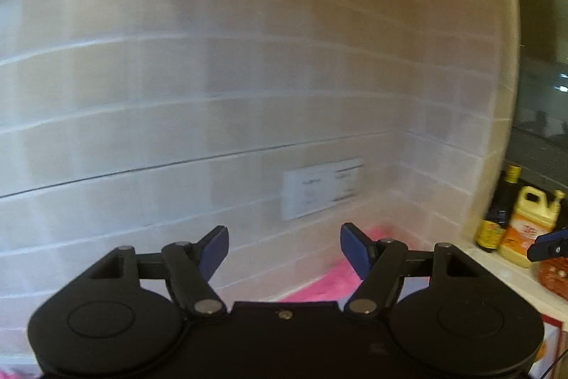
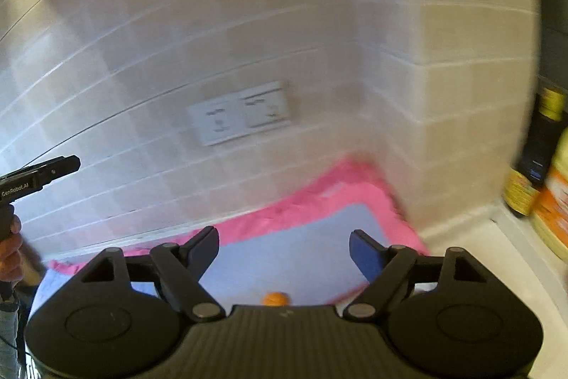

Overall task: Organize fruits
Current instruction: 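Move both open tools back over the oranges on the mat, then grasp a mandarin with the left tool while the right tool grasps an orange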

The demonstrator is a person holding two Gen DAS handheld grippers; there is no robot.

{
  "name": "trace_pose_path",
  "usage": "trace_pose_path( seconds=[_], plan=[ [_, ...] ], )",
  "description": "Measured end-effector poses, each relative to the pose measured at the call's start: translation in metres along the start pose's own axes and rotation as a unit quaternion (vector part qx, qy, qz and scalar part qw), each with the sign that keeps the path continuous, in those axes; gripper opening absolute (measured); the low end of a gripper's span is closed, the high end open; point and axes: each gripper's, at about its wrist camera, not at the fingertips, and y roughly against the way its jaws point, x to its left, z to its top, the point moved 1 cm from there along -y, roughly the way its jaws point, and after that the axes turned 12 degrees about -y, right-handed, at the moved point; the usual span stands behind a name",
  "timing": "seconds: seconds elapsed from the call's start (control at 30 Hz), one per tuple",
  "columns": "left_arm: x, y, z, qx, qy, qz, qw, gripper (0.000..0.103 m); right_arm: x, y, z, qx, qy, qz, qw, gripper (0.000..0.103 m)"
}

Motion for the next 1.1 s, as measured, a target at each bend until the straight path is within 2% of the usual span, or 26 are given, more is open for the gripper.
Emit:
trace_pose_path(
  seconds=[0.13,0.23,0.33,0.47,0.57,0.7,0.93,0.97,1.03,1.1],
  plan=[
    [0.032,-0.015,-0.047,0.049,0.019,0.021,0.9984,0.083,0.031,-0.05,-0.005,0.042,0.007,0.023,0.999,0.083],
    [0.045,-0.042,-0.1,0.113,0.033,0.032,0.9925,0.083,0.048,-0.098,-0.019,0.092,0.015,0.028,0.995,0.083],
    [0.063,-0.069,-0.157,0.185,0.088,0.032,0.9784,0.082,0.066,-0.145,-0.041,0.141,0.025,0.031,0.989,0.078],
    [0.078,-0.088,-0.215,0.234,0.183,0.0,0.9547,0.082,0.087,-0.201,-0.08,0.195,0.053,0.03,0.979,0.071],
    [0.082,-0.098,-0.238,0.254,0.218,-0.007,0.9425,0.078,0.099,-0.237,-0.105,0.228,0.08,0.021,0.97,0.067],
    [0.077,-0.11,-0.25,0.266,0.237,-0.025,0.9342,0.069,0.109,-0.268,-0.132,0.258,0.105,0.019,0.96,0.066],
    [0.057,-0.129,-0.26,0.277,0.235,-0.063,0.9297,0.068,0.113,-0.298,-0.15,0.291,0.102,0.032,0.951,0.066],
    [0.053,-0.13,-0.262,0.278,0.227,-0.057,0.9315,0.067,0.114,-0.301,-0.152,0.294,0.103,0.033,0.95,0.066],
    [0.046,-0.132,-0.265,0.286,0.203,-0.039,0.9357,0.058,0.116,-0.303,-0.157,0.298,0.108,0.035,0.948,0.066],
    [0.04,-0.128,-0.265,0.28,0.184,-0.031,0.9418,0.057,0.117,-0.304,-0.162,0.299,0.112,0.039,0.947,0.066]
  ],
)
